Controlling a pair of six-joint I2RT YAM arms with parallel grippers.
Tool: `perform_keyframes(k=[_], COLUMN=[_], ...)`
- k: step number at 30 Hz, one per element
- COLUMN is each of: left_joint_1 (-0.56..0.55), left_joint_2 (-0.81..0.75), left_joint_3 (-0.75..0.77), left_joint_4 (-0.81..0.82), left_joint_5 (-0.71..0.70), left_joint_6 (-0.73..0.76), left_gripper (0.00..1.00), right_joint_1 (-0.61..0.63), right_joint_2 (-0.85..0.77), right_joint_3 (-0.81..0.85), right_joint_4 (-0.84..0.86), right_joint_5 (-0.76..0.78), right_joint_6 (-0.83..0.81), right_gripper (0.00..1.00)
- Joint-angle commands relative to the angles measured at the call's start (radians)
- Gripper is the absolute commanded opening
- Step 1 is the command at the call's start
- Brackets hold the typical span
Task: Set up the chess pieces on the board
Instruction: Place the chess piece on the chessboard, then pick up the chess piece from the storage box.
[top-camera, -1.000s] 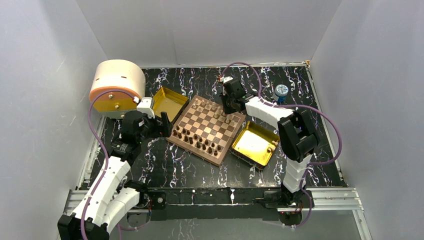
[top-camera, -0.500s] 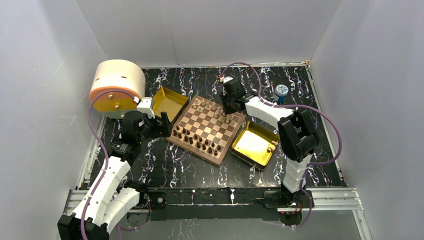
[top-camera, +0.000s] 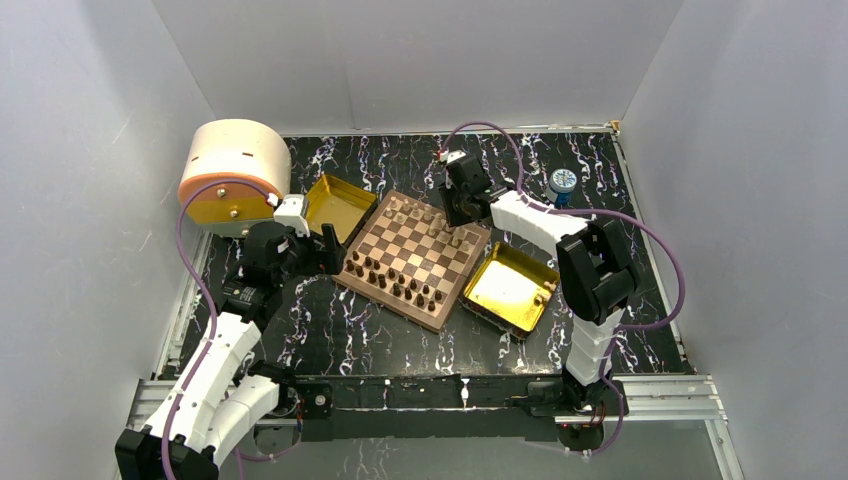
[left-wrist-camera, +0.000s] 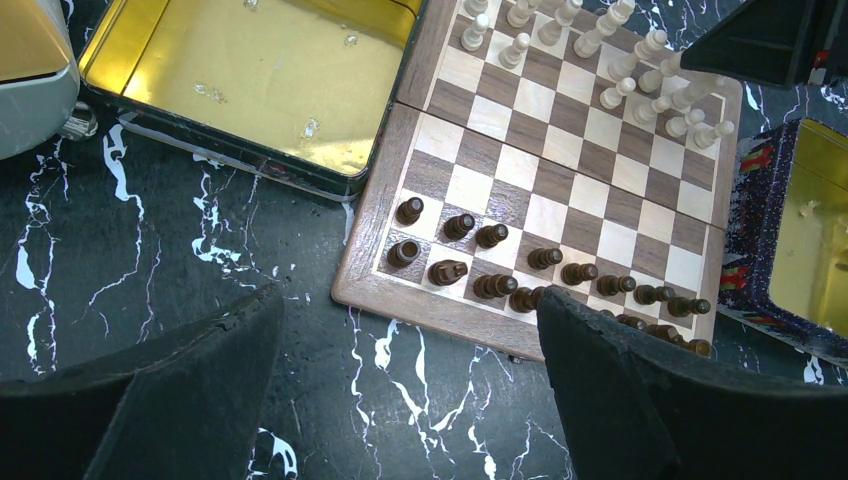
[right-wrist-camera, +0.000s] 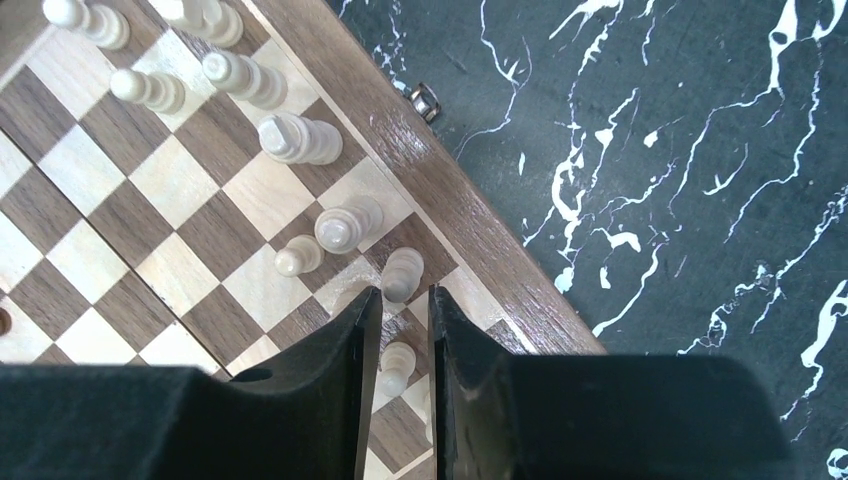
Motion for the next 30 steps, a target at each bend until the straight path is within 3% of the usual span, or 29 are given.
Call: perform_keyframes(k=[1, 9, 22, 30], left_joint_1=[-0.002, -0.002, -0.003, -0.005], left_joint_2=[-0.006, -0.002, -0.019, -0.033], left_joint_3=[-0.002, -0.002, -0.005, -0.006], left_joint_4=[0.016, 0.017, 0.017, 0.017], left_joint_5=[0.011, 0.007, 0.007, 0.010], left_joint_6=[0.007, 0.008, 0.006, 0.006], left_gripper=[0.94, 0.94, 0.94, 0.94], right_joint_1=[-0.004, -0.004, -0.011, -0.012], right_joint_2=[-0.002, -0.087, -0.345, -0.393], right_joint_3=[0.083, 0.051, -0.064, -0.147], right_joint_4=[-0.030, -0.091, -0.319, -0.537], right_joint_5=[0.027, 0.028, 0.306, 0.415], right_joint_6=[0.016, 0.048, 0.298, 0.512], right_gripper=[0.34, 0.42, 0.46, 0.46])
